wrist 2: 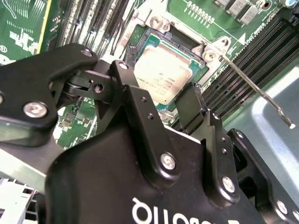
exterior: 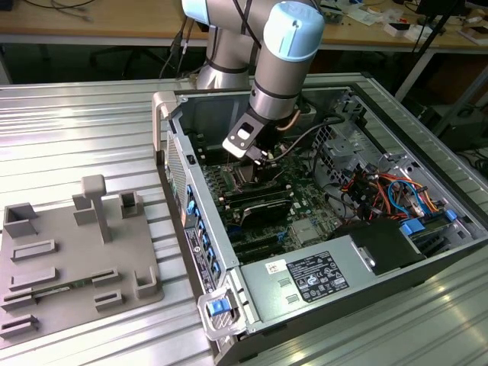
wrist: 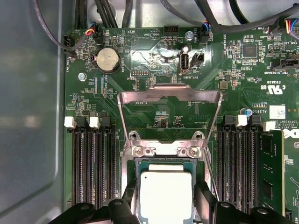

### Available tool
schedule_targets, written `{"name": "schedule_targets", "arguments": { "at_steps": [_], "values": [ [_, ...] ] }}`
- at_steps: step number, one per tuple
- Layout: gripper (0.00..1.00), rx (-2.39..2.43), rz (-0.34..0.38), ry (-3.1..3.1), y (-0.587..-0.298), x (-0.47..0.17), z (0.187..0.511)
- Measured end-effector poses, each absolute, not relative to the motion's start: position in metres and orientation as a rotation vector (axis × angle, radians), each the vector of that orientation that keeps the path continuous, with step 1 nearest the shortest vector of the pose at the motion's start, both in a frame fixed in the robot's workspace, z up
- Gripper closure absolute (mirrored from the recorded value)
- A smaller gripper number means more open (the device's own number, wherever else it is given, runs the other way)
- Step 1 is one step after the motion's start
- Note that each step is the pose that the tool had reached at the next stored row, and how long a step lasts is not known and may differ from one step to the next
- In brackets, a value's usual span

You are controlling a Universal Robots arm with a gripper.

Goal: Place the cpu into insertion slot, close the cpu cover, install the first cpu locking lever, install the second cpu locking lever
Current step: 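Place the cpu into insertion slot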

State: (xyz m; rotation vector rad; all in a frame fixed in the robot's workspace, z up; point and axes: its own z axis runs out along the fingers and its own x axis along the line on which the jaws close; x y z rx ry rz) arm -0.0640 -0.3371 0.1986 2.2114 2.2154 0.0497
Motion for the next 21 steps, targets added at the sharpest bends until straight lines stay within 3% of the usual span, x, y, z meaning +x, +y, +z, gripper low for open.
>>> {"name": "schedule_targets", "arguments": {
  "at_steps": [21],
  "values": [
    [0.38, 2.211, 0.049, 2.216, -0.337, -0.064, 0.209]
  ]
}}
